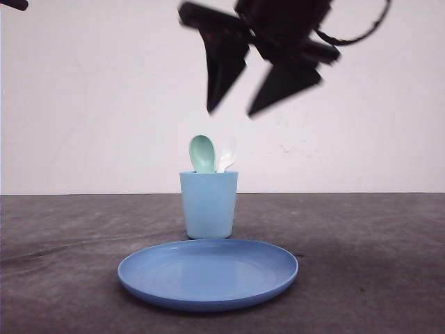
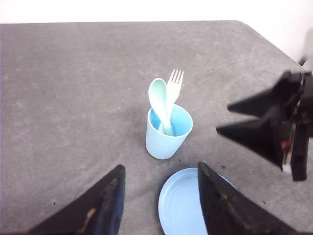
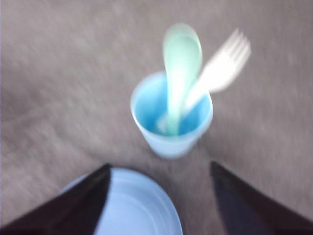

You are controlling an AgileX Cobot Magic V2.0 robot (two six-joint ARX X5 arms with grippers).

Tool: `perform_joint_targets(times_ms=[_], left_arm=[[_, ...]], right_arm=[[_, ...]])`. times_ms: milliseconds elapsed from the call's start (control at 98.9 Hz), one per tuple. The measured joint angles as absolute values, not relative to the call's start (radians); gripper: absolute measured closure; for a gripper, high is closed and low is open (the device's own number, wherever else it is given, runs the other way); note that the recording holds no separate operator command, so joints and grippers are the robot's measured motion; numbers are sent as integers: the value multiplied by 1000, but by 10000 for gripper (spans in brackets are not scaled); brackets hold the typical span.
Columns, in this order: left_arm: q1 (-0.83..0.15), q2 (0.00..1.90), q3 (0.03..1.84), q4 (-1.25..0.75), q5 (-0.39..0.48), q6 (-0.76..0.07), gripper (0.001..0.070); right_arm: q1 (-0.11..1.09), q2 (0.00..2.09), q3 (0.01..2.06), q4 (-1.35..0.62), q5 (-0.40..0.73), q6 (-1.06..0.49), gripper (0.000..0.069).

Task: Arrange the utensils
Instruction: 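Release the spoon into the cup beside the fork, then lower the open right gripper around the cup and close it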

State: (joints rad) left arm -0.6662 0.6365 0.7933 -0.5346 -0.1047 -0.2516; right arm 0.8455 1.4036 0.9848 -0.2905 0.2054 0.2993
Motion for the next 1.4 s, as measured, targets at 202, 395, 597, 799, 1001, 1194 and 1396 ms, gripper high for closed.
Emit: perform_joint_targets(times_ms=[202,395,597,799,1001,1194,1396], left_arm=[[-666,636,793,-535,-105,-252,430],[-666,636,793,-535,-105,-252,430],[-666,636,793,-535,-105,-252,430],[-666,636,793,-535,-105,-252,430],[-666,636,793,-535,-105,-252,430],[-666,636,793,-535,-105,-252,430],[-666,636,793,-535,-105,-252,430]], right_arm=[[844,1456,985,-314,205,383,18],[843,1551,985,-292,168,429,10],[821,1649,985,-218,148,451,10],[791,1689,985,-116,120,454,10],[757,1747,994,-92,59,453,10],[739,1792,1053,-93,52,448,10],[726,1833,1126,-91,43,441,10]])
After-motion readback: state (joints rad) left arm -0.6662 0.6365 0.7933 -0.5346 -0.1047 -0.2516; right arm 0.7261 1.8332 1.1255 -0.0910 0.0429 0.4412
